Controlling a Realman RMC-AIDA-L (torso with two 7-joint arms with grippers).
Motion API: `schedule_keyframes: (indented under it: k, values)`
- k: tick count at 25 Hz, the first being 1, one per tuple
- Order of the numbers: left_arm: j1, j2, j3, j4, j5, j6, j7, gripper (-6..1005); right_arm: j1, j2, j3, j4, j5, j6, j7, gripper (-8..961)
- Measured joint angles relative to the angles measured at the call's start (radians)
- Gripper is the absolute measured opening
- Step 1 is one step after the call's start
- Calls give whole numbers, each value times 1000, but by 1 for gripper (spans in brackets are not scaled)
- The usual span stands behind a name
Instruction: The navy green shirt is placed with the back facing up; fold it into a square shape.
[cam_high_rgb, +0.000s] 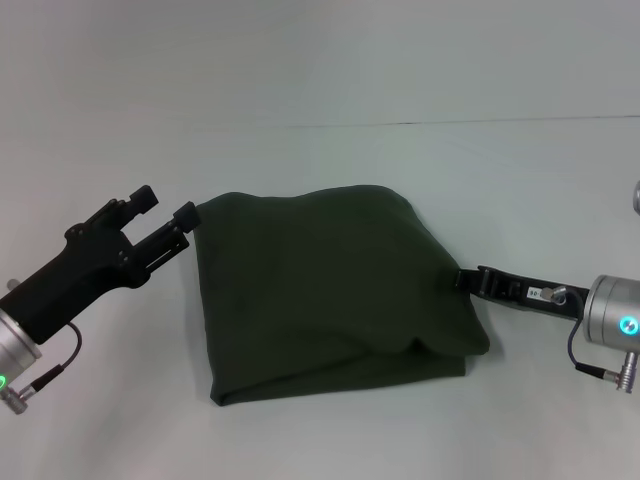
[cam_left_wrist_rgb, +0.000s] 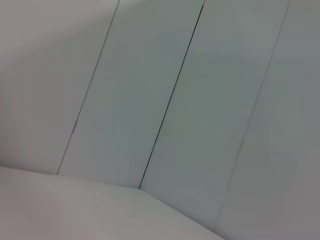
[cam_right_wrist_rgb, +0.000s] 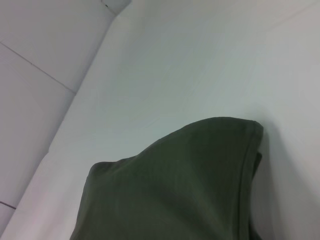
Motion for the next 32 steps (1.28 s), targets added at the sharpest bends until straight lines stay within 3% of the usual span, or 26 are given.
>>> schedule_keyframes:
  k: [32]
  values:
    - [-20, 9, 0, 0, -2, -2, -4, 785, -40, 6, 0, 69, 89, -34, -94, 17]
